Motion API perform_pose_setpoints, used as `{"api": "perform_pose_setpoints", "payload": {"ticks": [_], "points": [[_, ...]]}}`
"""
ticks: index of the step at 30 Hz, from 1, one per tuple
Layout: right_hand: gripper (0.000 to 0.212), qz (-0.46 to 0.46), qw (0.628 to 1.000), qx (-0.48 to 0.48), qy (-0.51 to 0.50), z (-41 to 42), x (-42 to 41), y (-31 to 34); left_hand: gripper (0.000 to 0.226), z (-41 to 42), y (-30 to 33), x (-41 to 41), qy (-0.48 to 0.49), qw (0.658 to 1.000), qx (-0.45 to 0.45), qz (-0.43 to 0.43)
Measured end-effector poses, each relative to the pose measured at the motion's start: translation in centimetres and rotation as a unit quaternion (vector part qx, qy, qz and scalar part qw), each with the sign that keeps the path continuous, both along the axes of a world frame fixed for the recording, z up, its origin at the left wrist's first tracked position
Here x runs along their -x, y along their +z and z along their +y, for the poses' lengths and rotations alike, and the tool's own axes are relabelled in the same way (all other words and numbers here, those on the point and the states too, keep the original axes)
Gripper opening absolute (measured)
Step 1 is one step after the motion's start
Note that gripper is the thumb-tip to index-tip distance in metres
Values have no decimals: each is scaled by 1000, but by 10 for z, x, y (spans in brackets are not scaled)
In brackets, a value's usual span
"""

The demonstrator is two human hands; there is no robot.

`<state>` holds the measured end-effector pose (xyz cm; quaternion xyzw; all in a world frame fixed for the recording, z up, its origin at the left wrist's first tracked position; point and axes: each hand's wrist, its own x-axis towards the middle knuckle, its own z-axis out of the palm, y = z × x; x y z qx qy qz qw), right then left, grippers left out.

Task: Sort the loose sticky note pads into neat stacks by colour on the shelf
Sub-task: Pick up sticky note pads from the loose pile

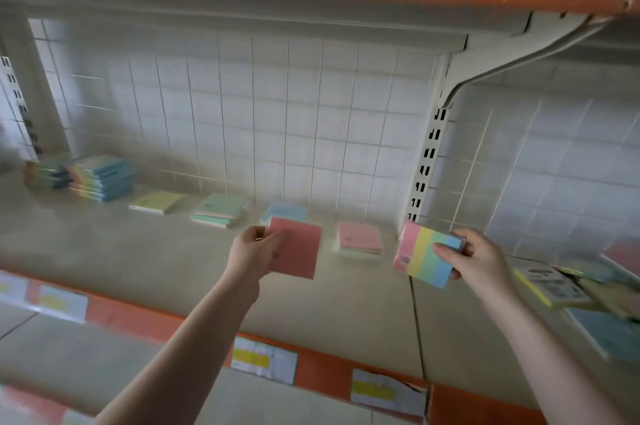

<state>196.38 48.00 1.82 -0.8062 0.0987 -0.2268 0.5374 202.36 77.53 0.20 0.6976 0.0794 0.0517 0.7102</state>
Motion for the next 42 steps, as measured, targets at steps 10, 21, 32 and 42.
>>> {"api": "perform_pose_setpoints", "payload": {"ticks": [10,21,32,42], "points": [[14,18,1000,-7,-23,-23,-5,-7,7,-84,22,-54,-60,997,-12,49],[16,21,999,-41,-29,-33,-9,-25,24,-128,-1,-96,-24,989,-126,73],[19,19,998,-51,-17,-29,-10,-22,43,-131,-16,-88,0,918,-387,86],[16,12,998,-62,13,-22,-6,-17,40,-126,-12,-68,-22,901,-432,-6]]}}
